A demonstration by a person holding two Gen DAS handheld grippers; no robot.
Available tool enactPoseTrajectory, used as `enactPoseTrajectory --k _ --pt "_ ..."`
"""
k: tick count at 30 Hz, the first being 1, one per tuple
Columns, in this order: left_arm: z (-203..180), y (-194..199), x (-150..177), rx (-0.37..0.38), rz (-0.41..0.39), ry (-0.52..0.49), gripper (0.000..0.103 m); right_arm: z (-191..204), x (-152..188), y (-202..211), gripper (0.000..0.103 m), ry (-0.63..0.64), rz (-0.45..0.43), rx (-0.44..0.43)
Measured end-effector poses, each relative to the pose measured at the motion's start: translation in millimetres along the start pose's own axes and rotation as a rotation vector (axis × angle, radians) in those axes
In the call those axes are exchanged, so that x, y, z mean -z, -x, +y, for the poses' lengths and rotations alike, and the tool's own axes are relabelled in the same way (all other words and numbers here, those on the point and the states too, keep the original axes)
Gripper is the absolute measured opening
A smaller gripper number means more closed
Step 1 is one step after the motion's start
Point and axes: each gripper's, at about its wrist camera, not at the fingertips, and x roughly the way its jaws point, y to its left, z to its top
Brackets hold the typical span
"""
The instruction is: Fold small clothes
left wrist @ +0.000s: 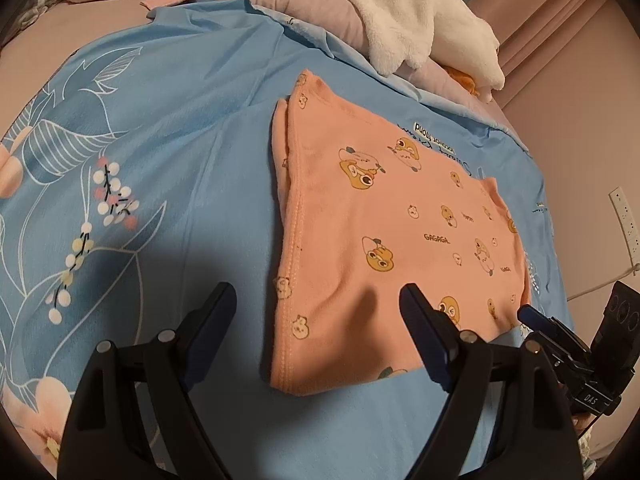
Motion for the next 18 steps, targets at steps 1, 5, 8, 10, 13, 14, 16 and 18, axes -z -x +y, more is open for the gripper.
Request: enactPoseTrajectory --k 1,5,8,10,13,14,16,18 --pt "-0.3 -0.4 -0.8 0.000 0.000 0.000 0.083 0.2 -0.8 -0.9 0.056 0.000 0.000 -0.001" --pt "-0.5 -1.4 -0.9 0.000 0.001 -0.002 0.083 1.7 -2.1 -2.8 0.056 0.001 -0.001 -0.006" --pt "-0.6 -2.8 -0.6 0.000 0.002 -0.004 0.083 2.6 -3.0 -5.9 0.056 0.003 0.005 -0.008" --pt "-1.1 -3.3 -0.9 0.000 0.002 -0.005 0.083 2.8 -3.7 -7.6 0.056 0.009 0.010 -0.007" --pt "-2.2 -4.5 -2.3 0.001 0.002 -0.010 0.083 3.0 -3.8 -8.4 0.056 0.010 0.011 -0.008" --pt "-1.9 -5.1 -2.3 -0.001 0.002 -0.012 0.083 3.0 -3.8 -8.4 0.056 0.010 0.012 -0.007" --pt "-3.2 -6.6 -3.4 -0.004 0.004 -0.018 0.083 3.0 -3.7 -9.0 0.056 0.009 0.013 -0.006" --pt "-3.1 -7.3 -3.9 -0.003 0.003 -0.019 0.083 2.8 -3.9 -9.3 0.056 0.010 0.013 -0.007"
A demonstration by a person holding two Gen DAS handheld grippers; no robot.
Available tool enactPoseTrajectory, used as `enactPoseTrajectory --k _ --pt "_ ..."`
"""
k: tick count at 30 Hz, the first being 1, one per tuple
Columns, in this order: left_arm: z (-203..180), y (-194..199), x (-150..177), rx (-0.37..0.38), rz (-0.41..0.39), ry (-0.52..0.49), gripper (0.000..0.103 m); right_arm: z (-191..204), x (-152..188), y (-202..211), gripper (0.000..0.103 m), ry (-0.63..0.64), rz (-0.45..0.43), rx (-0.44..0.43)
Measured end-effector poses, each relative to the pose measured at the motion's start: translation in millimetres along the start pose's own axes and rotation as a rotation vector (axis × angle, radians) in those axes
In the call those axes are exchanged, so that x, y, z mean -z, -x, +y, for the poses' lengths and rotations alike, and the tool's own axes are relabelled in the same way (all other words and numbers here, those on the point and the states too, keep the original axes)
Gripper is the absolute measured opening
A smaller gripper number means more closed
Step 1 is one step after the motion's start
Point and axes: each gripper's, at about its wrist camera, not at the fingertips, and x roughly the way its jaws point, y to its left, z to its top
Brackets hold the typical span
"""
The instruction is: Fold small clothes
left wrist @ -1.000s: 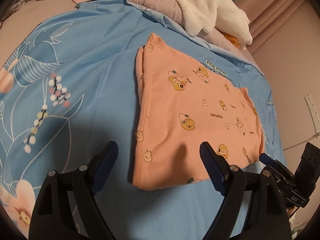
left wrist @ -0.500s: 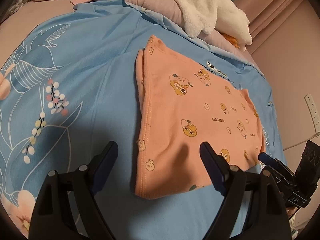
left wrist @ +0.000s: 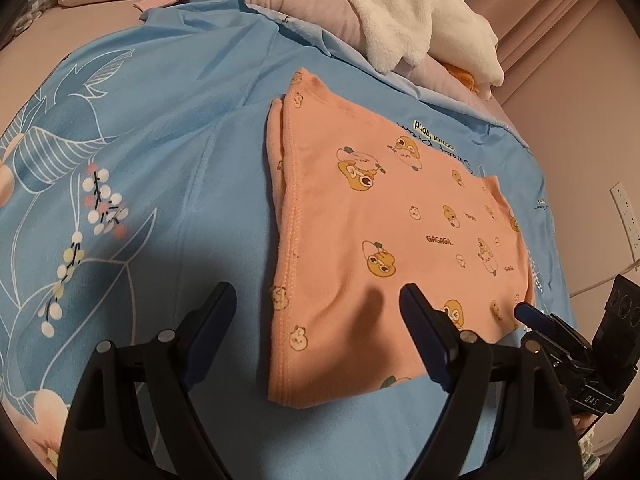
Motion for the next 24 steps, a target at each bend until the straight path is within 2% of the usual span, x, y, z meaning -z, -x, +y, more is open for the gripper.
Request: enactPoseTrajectory --k 17,24 --pt "-8.3 -16.3 -13.4 -0.008 0.020 -0.044 0.083 -2.0 -7.4 -0.3 0.056 0.004 -0.010 -0.002" --pt "-16.3 -30.1 -24.9 0.028 0.027 -0.063 0.084 -7.3 -8.4 -3.5 0.056 -0.011 -0.007 -0.007"
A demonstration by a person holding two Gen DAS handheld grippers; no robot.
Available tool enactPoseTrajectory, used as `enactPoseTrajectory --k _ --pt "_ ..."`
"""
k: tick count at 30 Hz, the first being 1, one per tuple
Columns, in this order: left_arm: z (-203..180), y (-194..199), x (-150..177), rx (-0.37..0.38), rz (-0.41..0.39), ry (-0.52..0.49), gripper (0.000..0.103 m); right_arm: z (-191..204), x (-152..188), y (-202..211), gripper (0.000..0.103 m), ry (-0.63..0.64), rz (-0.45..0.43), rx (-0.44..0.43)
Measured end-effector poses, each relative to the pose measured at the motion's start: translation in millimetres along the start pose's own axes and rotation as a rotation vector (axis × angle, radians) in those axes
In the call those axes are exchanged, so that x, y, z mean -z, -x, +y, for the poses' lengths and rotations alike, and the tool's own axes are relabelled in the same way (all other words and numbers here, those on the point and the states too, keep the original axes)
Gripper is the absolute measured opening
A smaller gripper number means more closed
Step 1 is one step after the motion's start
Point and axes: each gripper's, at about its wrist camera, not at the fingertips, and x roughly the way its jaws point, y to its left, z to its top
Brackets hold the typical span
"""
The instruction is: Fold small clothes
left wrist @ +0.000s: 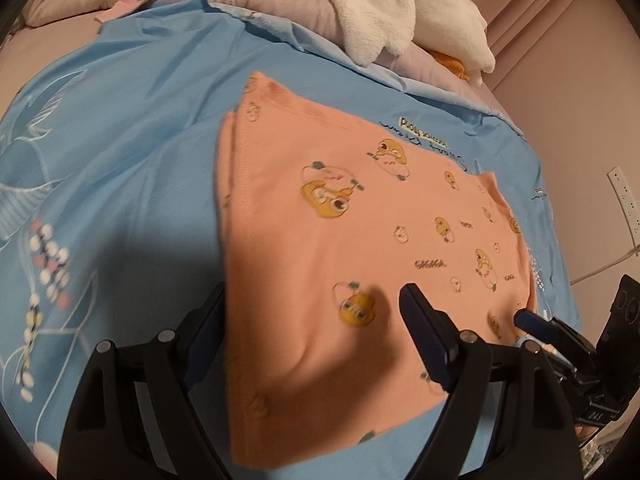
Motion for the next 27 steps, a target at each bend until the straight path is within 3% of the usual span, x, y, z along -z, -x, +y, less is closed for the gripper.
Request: enactPoseTrajectory --k 6,9,11,16,20,22,27 --pt "-7.0 -13.5 -13.2 0.018 -0.008 0.014 0.096 -5.6 -2.1 -5.0 0.056 -0.021 -0.003 -0.004" --pt "-5.8 -15.6 -17.6 0.048 -0.009 0.018 0.096 -11.8 -4.2 -8.0 0.056 -0.049 -0.003 -0.014" --pt "1.4 -13.3 -19.5 0.103 -0.010 0.044 0.096 -15.4 -5.8 -9.5 0.056 -0.068 -0.003 -0.022" --pt "44.5 -3.4 -20.8 0.319 -0.017 0.218 0.083 -23.1 -8.8 -13.0 0.056 -0.117 -0.007 -0.043" --pt "65.7 8.3 -21.4 0.358 -0.042 0.292 0.083 -24.9 -8.9 -16.1 0.056 -0.132 -0.008 -0.055" --pt "72.9 8.4 -22.6 0.419 -0.019 0.316 0.083 -26.0 -7.7 -17.7 0.056 -0.135 -0.002 -0.057" --pt "63.2 -0.1 -29.6 0.385 0.035 0.279 0.083 -28.0 -6.8 -19.1 0.056 -0.139 0.011 -0.055"
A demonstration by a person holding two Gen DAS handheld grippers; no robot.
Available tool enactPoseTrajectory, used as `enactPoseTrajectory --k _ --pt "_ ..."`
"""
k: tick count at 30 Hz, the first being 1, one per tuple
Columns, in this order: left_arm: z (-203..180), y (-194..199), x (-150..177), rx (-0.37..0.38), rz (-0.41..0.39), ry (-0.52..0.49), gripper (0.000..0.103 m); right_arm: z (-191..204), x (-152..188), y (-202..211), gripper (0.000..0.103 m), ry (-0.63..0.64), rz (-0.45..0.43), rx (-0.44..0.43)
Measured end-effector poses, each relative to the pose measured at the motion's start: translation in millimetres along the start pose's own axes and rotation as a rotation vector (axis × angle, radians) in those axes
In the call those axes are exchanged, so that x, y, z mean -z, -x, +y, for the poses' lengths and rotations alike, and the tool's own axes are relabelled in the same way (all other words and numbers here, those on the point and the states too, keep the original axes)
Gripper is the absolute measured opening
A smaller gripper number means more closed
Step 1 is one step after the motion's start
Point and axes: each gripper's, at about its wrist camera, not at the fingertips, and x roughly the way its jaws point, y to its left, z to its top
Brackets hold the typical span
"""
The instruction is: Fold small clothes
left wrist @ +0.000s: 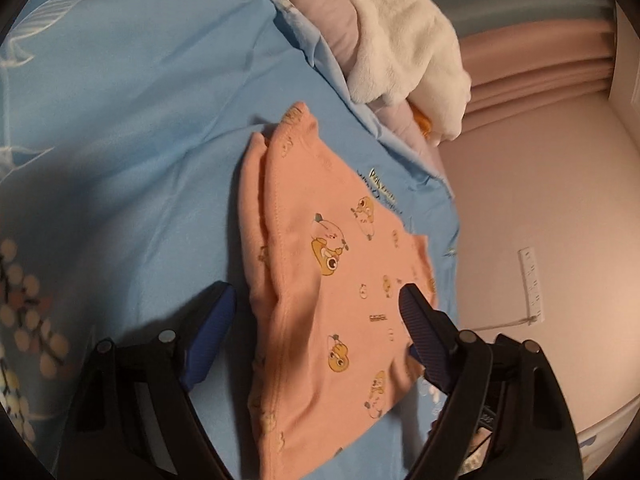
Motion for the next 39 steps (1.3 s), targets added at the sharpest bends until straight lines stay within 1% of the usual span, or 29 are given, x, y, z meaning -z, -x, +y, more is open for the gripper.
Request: enactPoseTrajectory --k 2,3,4,5,6,8,10,11,12,13,14,15,16,17,18,19,21,22,23,24,26,29,30,32,35,37,39 --pt "-7.5 -12.2 -3.1 -0.027 0.042 -0.036 0.084 0.3 -0.6 0.5 0.056 -0.003 -0.002 -0.001" --pt "-14.6 -21.7 -4.3 -0.034 0.076 -0.063 0.085 0.4 -1.1 0.2 0.056 -0.004 -0.002 -0.004" --pt "-16.2 -25.9 -5.0 -0.039 0.090 -0.076 0.087 1.0 -1.2 0.0 0.056 -0.004 -0.001 -0.009" --pt "-21.0 -31.6 -5.2 -0.043 0.103 -0.095 0.091 1.9 -2.1 -1.4 0.056 -0.003 0.001 -0.012" --pt "-26.8 -36.6 -4.9 -0.043 0.112 -0.113 0.093 3.3 -3.1 -3.4 0.056 -0.001 0.003 -0.012" --pt "-26.2 -38.1 -3.2 -0.045 0.106 -0.127 0.092 6.2 -6.1 -7.5 0.056 0.006 0.006 -0.013" --pt "-20.8 -32.3 0.8 -0.019 0.066 -0.118 0.079 9.5 -12.0 -13.4 0.056 0.010 0.004 -0.011" --pt "-13.5 -28.5 2.6 -0.004 0.053 -0.089 0.064 11.3 -16.4 -17.8 0.056 0.010 0.005 -0.007" --pt "-8.3 -27.8 2.7 -0.005 0.048 -0.065 0.045 12.2 -20.1 -21.4 0.056 0.012 0.006 -0.004" --pt "-3.5 -26.3 2.5 -0.020 0.046 -0.044 0.036 13.0 -24.0 -24.9 0.056 0.015 0.007 0.003" --pt "3.0 -24.8 2.1 -0.053 0.047 -0.015 0.017 14.7 -29.9 -30.8 0.056 0.019 0.009 0.018" --pt "6.3 -23.6 1.8 -0.071 0.045 0.006 0.016 15.5 -33.7 -35.0 0.056 0.019 0.013 0.026" --pt "5.4 -23.2 1.1 -0.066 0.041 0.016 0.016 15.9 -37.9 -40.1 0.056 0.017 0.019 0.031" --pt "1.6 -21.9 1.4 -0.078 0.028 0.010 0.016 16.9 -42.7 -46.7 0.055 0.013 0.024 0.034" --pt "-3.5 -20.9 2.1 -0.097 0.020 -0.009 0.015 18.3 -46.8 -53.1 0.050 0.010 0.030 0.033" --pt "-9.7 -20.5 2.5 -0.114 0.012 -0.033 0.015 20.2 -50.7 -60.1 0.041 0.007 0.037 0.032" --pt "-22.1 -20.0 3.5 -0.148 -0.003 -0.079 0.015 23.5 -56.4 -73.4 0.027 -0.004 0.047 0.041" --pt "-24.9 -18.7 4.4 -0.156 -0.008 -0.091 0.015 24.9 -57.5 -77.7 0.017 -0.001 0.049 0.050" --pt "-25.5 -18.2 5.0 -0.161 -0.011 -0.098 0.015 27.0 -58.7 -83.2 0.011 0.006 0.052 0.065" --pt "-27.9 -17.7 4.9 -0.167 -0.014 -0.103 0.014 29.1 -59.5 -89.0 0.008 0.016 0.055 0.092" --pt "-32.0 -17.9 4.4 -0.183 -0.016 -0.114 0.014 31.9 -58.6 -101.7 0.006 0.042 0.090 0.141" --pt "-38.3 -20.9 4.3 -0.207 -0.015 -0.106 0.013 37.3 -59.7 -106.1 0.006 0.085 0.106 0.173" --pt "-44.7 -20.7 4.4 -0.207 -0.015 -0.110 0.013 35.1 -61.8 -102.2 0.006 0.067 0.112 0.157" --pt "-58.5 -18.4 7.1 -0.217 -0.030 -0.140 0.012 25.7 -62.4 -91.1 0.006 0.011 0.116 0.085" --pt "-87.4 -20.4 11.8 -0.222 -0.039 -0.209 0.012 0.6 -56.7 -64.9 0.007 -0.111 0.081 0.003" --pt "-109.2 -28.8 17.8 -0.232 -0.034 -0.262 0.012 -20.4 -52.3 -47.1 0.007 -0.200 0.056 -0.068" --pt "-132.4 -43.1 26.6 -0.252 -0.021 -0.322 0.013 -35.1 -49.8 -32.5 0.008 -0.256 0.029 -0.137"
